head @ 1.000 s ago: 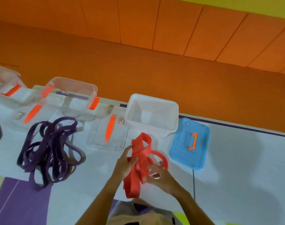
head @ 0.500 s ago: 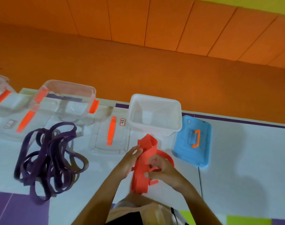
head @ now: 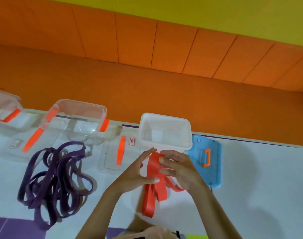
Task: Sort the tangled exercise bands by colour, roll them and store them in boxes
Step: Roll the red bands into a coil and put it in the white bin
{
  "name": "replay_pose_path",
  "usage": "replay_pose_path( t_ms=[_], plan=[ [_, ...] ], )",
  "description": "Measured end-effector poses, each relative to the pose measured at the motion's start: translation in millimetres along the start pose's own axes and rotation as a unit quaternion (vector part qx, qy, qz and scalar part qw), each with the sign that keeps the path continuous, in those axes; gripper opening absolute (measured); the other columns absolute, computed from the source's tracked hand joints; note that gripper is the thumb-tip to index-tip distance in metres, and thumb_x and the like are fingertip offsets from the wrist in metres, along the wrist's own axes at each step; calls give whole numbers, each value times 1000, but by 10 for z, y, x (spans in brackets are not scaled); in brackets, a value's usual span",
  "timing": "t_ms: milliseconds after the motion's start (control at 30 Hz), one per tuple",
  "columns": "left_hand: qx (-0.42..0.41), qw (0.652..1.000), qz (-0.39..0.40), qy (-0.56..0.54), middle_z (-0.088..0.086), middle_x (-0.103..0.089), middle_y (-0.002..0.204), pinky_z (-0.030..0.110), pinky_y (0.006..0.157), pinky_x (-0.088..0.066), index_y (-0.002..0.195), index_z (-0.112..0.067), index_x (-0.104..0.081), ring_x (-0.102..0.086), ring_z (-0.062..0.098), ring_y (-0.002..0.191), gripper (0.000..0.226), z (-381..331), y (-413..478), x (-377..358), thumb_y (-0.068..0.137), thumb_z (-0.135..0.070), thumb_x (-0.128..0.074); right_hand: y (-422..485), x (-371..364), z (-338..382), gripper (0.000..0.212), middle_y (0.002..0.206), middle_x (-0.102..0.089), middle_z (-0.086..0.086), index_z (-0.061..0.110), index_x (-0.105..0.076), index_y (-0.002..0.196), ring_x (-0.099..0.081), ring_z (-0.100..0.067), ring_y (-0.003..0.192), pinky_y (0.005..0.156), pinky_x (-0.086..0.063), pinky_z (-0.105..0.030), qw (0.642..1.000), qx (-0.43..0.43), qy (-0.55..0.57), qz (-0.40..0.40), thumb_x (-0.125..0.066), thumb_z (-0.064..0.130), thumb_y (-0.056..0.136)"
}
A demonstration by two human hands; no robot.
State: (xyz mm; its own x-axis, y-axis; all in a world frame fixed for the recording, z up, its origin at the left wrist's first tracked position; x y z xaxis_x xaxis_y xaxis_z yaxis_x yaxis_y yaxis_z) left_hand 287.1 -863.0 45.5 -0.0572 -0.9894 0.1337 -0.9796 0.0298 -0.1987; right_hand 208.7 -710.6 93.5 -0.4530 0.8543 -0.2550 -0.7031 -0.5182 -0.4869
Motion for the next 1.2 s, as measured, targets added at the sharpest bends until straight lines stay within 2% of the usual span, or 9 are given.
replay_pose_path(
  t_ms=[100, 167, 233, 300, 433, 600, 867, 1067, 1200],
  plan=[
    [-48, 994, -94, 0, -24, -63, 141, 25, 115, -39, 130, -44, -65, -54, -2, 137, 60, -185, -17, 236, 79, -33, -93, -79, -141, 146, 35, 111, -73, -23, 5, -78, 113, -77, -28, 93, 76, -63, -32, 999, 25, -1, 27, -86, 9, 79],
    [-74, 989, -123, -27, -12, -77, 112, 20, 97, -50, 110, -37, -72, -70, 4, 112, 36, -349, -25, 254, 79, -34, -90, -145, -238, 290, 33, 102, -73, -10, 18, -81, 110, -75, -18, 90, 77, -59, -25, 993, 71, -83, 38, -90, 22, 79],
    [-88, 984, -145, -54, -12, -79, 99, 15, 84, -52, 104, -37, -75, -73, 2, 95, 30, -550, -19, 218, 77, -42, -86, -192, -265, 474, 29, 101, -65, 6, 39, -79, 102, -66, -6, 87, 78, -51, -17, 953, 143, -268, -6, -91, 39, 76],
    [-94, 982, -146, -76, -11, -79, 92, 17, 80, -54, 103, -36, -77, -73, 5, 86, 30, -722, 12, 159, 75, -43, -84, -263, -262, 662, 25, 100, -61, 12, 41, -75, 95, -62, -6, 89, 77, -49, -16, 910, 214, -353, -47, -91, 44, 75],
    [-120, 984, -116, -58, -1, -79, 104, 27, 87, -60, 112, -36, -72, -76, 18, 100, 28, -1047, 107, 48, 88, -27, -85, -459, -180, 1025, 16, 79, -73, 6, 25, -76, 91, -70, -16, 77, 70, -61, -35, 907, 273, -311, -77, -86, 34, 84],
    [-128, 987, -97, -19, -11, -73, 111, 24, 86, -59, 138, -51, -49, -72, 11, 105, 76, -1289, 159, -120, 77, -38, -93, -657, -127, 1443, 29, 79, -78, -4, 24, -73, 108, -77, -25, 68, 58, -63, -33, 929, 301, -184, -107, -85, 11, 85],
    [-136, 985, -105, -6, -9, -77, 109, 23, 88, -59, 123, -47, -62, -74, 11, 106, 48, -1527, 196, -118, 82, -54, -86, -989, -261, 2025, 27, 88, -79, -8, 29, -73, 104, -77, -27, 68, 54, -61, -29, 912, 392, -36, -114, -87, 33, 82],
    [-163, 978, -129, -30, -10, -68, 95, 26, 80, -57, 123, -52, -55, -68, 12, 89, 48, -1681, 116, -85, 83, -42, -79, -777, -175, 1885, 15, 87, -78, -13, 19, -72, 109, -78, -36, 77, 62, -63, -38, 941, 312, 33, -125, -75, 22, 94],
    [-170, 969, -172, -45, -20, -67, 103, 20, 77, -57, 140, -52, -45, -69, 4, 94, 72, -1693, 81, -87, 79, -49, -85, -704, -14, 1708, 14, 78, -79, -1, 26, -72, 110, -78, -21, 70, 53, -58, -26, 946, 269, -15, -180, -74, 27, 96]
  ],
)
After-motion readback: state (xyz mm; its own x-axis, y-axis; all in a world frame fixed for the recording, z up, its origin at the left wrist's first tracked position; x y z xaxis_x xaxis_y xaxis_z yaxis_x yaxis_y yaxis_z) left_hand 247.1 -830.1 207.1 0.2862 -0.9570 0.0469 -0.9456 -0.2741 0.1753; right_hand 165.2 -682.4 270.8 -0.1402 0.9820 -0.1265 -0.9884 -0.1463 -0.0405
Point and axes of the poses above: each hand's wrist, its own y-axis towards the middle knuckle, its own x-axis out of the back of the hand, z = x × y, the point moved 6 cm from there along y, towards the middle knuckle
